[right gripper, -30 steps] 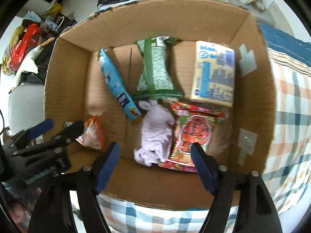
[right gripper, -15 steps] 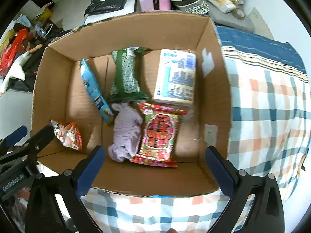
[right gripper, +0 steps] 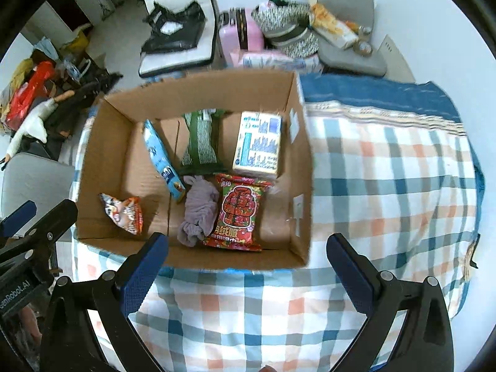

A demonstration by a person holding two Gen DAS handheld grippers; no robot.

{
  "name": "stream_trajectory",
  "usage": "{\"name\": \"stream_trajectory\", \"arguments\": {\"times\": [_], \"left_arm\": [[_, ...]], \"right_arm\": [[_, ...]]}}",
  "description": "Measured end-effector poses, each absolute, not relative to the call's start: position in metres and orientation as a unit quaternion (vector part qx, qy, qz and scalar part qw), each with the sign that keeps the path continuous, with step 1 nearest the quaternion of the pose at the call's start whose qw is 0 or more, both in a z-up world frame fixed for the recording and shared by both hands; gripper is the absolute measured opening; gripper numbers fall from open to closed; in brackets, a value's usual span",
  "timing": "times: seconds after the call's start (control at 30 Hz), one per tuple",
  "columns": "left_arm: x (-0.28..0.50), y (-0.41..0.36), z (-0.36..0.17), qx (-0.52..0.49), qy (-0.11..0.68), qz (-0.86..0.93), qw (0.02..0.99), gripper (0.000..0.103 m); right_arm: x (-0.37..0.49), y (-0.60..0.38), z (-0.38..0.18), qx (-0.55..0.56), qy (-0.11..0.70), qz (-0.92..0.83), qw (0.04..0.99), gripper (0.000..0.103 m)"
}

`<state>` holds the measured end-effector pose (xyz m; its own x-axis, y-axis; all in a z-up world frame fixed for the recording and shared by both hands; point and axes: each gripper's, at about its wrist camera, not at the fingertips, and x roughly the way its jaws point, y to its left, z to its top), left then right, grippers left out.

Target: Organize soft objects

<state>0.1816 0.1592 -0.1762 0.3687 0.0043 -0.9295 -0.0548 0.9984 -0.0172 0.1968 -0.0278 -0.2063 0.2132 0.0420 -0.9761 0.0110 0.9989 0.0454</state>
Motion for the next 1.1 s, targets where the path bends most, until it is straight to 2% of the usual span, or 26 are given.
{"name": "stream_trajectory", "arguments": {"times": [0.3, 0.63, 1.1], "left_arm": [[0.127, 0.149, -0.112, -0.014, 0.533, 0.007, 0.846, 0.099], [0.082, 0.148, -0.064, -0.024, 0.505, 0.003, 0.863, 0.099], [0.050, 0.149, -0.017, -0.021, 0.467, 0.007, 0.884, 0.099]], "right_arm": [[0.133, -0.043, -0.123, 0.013, 0.567, 0.005, 0.823, 0.103], [0.076, -0.052, -0.047, 0.011, 0.509, 0.000, 0.861, 0.103], [0.042, -0.049, -0.005, 0.001, 0.481, 0.008, 0.877, 0.103]]}}
